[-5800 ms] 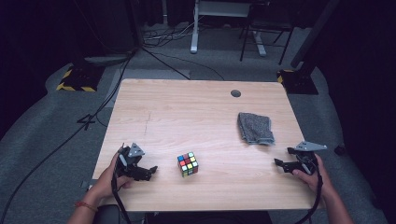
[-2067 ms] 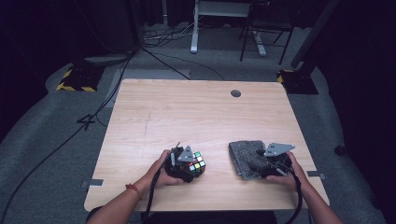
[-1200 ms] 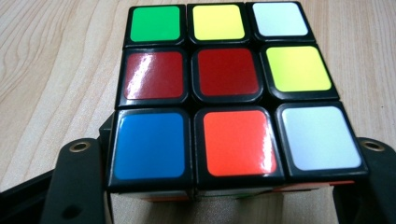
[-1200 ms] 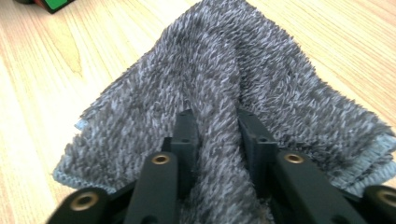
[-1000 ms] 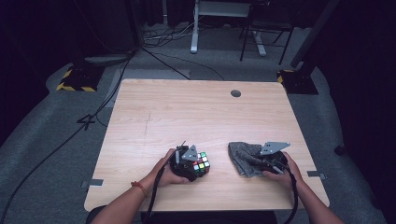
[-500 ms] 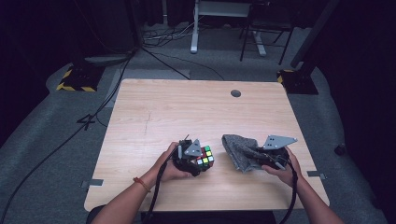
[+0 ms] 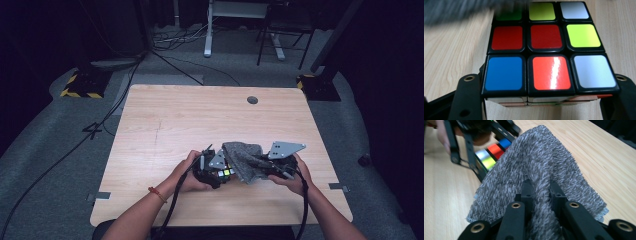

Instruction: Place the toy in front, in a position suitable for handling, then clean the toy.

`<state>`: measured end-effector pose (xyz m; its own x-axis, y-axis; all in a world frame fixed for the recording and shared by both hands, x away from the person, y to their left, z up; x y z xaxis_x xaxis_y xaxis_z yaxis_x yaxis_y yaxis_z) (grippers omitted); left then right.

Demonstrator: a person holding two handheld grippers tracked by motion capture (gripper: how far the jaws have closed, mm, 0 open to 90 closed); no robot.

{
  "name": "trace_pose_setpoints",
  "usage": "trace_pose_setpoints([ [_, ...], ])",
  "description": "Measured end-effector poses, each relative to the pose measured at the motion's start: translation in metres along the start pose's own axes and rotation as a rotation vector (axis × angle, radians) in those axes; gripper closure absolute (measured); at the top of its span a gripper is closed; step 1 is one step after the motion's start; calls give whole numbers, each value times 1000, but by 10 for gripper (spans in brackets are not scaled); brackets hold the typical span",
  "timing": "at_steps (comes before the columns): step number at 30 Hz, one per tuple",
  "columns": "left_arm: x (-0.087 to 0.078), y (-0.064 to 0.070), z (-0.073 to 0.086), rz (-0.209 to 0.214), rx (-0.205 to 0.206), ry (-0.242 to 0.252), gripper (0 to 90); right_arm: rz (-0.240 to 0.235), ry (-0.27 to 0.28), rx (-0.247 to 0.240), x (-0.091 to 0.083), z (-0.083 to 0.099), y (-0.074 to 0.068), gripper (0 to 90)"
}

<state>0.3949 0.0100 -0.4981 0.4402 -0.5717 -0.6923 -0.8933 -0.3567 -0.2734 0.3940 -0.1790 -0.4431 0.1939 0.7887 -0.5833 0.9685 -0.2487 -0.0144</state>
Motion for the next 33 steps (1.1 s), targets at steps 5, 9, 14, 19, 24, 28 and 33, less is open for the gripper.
trace_pose_setpoints([
  [5,4,0,-13,-10,11,8,338,-40,-35,-51,18,-20,-12,780],
  [9,8,-1,-18,-16,-5,6,338,-31,-69,-78,28,-32,-18,778],
  [14,8,0,-18,-25,-7,-1,339,20,-107,-150,36,-38,-27,778],
  [19,5,-1,-18,-26,-2,-1,339,40,-83,-111,27,-29,-17,779],
  [24,-3,-2,-19,-17,-7,28,339,68,-69,-55,14,-12,-6,781],
  [28,-13,-3,-22,-27,-12,58,339,74,-74,-44,9,-5,-5,781],
  [33,-13,-4,-19,-40,-10,38,339,70,-47,-63,8,-11,-9,782],
])
Point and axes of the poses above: each handheld gripper's, and its own axes: x roughly forward along the jaws, z roughly out of its underside, y roughly to its right, the point moved 5 cm from there along x, roughly forward along the jaws, and after that the axes turned 12 degrees about -z, right-handed, at the moved point
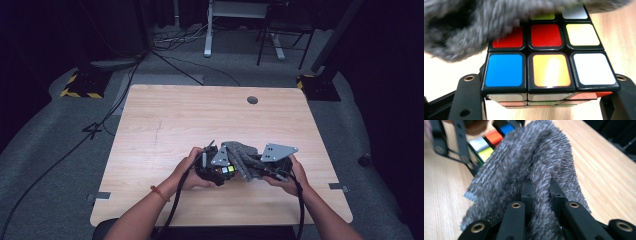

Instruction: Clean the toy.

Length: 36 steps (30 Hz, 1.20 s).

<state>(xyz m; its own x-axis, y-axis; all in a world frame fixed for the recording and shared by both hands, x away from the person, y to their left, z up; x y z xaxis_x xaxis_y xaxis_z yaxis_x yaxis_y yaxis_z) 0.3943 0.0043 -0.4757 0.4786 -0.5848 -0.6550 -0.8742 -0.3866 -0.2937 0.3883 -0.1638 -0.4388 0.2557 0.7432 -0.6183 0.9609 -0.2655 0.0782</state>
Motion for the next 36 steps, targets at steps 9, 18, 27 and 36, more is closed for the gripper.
trace_pose_setpoints([
  [9,18,15,-3,1,22,-66,339,-54,-26,-111,15,-21,-32,780],
  [18,14,14,-2,12,30,-67,339,13,-45,-84,13,-17,-17,782],
  [27,7,13,-1,16,25,-56,339,23,-49,-90,3,-9,-16,785],
  [36,14,20,-3,23,29,-68,339,-36,-41,-159,19,-28,-40,783],
])
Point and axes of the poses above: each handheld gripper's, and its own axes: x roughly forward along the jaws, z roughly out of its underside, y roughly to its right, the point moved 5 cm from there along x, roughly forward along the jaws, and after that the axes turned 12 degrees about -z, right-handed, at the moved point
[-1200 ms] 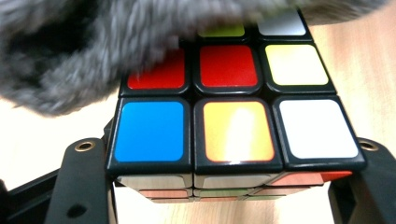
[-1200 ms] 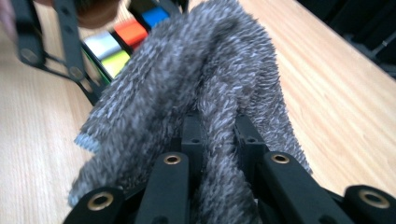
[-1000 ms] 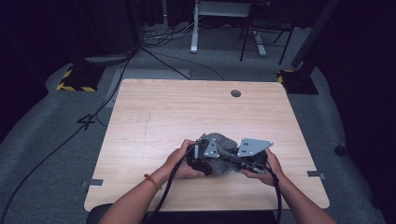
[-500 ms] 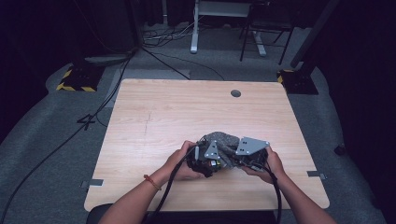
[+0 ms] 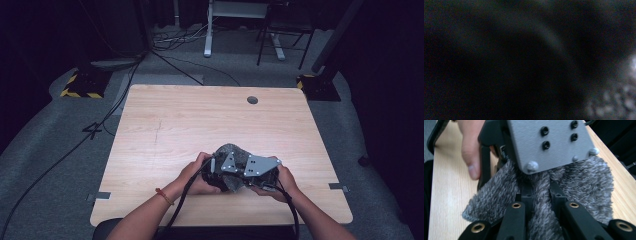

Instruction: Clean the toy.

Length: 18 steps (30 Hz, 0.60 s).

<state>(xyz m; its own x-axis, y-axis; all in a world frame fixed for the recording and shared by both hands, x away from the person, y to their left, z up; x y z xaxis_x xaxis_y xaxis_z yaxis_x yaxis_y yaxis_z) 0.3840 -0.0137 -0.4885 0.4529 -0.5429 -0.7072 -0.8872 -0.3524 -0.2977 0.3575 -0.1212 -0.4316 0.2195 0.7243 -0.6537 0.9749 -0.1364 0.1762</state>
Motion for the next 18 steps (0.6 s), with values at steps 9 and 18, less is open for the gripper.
trace_pose_setpoints([
  [9,-8,-5,0,-14,17,3,339,62,1,61,-13,18,22,784],
  [18,-19,-11,1,-18,-8,37,339,73,8,82,-20,24,26,784],
])
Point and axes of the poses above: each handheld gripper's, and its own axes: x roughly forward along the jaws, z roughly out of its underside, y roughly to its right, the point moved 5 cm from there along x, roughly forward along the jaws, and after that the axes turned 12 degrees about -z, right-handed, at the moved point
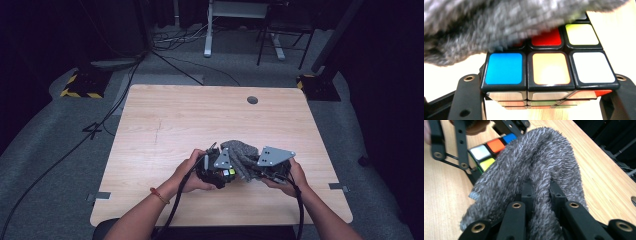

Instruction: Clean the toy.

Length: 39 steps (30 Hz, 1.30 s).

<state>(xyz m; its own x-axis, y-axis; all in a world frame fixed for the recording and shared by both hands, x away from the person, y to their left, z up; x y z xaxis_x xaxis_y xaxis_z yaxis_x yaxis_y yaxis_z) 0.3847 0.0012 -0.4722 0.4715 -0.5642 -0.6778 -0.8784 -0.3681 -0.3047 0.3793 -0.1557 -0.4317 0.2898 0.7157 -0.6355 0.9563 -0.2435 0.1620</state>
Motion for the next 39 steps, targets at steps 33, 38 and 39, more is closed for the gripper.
trace_pose_setpoints([
  [33,-18,-6,-3,0,-24,88,339,-57,82,88,2,9,6,781],
  [38,-7,-1,0,2,-15,37,339,-55,110,56,-3,1,-2,782],
  [39,-4,1,0,-2,-5,22,339,-55,112,29,-4,-5,-8,782],
])
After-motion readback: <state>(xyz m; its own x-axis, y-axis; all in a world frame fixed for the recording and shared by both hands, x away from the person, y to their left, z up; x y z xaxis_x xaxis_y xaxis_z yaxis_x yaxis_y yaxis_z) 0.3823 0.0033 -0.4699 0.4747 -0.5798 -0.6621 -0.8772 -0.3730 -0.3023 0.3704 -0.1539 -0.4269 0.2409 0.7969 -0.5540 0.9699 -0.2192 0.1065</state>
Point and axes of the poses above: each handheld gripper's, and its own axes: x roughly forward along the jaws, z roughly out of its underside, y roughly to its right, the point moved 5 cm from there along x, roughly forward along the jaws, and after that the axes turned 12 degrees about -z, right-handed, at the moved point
